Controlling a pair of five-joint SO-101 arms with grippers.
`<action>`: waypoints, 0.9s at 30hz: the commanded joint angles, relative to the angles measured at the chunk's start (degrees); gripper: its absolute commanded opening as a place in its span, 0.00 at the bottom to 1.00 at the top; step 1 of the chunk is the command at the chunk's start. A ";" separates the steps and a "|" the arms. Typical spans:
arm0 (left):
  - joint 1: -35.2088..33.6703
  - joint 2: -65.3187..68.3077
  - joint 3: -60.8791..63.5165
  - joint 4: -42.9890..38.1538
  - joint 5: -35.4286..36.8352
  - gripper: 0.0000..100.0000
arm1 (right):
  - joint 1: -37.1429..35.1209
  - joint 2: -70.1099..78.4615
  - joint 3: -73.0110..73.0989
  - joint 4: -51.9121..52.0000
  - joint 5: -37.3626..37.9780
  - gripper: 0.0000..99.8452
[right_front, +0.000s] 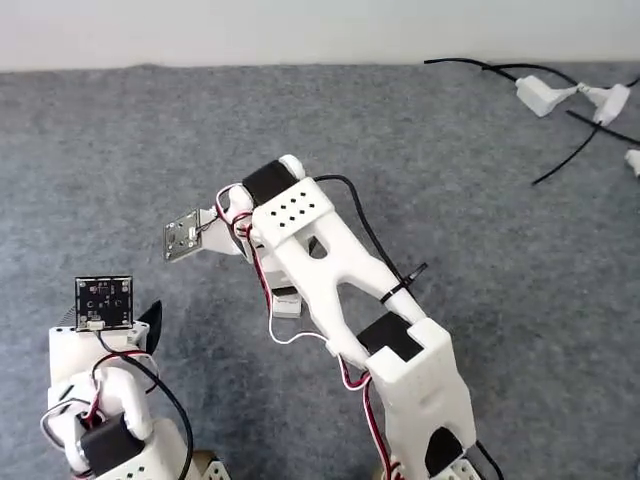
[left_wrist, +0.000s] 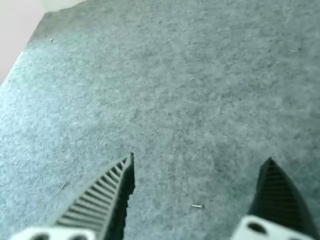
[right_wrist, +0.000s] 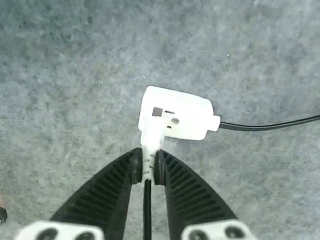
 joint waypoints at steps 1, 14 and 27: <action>0.09 -1.14 -0.48 -1.49 -0.44 0.37 | 1.80 -0.92 -5.54 2.42 0.35 0.01; 0.09 -1.14 -0.40 -1.58 -0.44 0.37 | 2.24 2.42 -8.97 2.68 -0.88 0.01; 0.09 -1.14 -0.40 -1.49 -0.44 0.37 | -0.13 -8.22 3.34 2.68 -1.05 0.01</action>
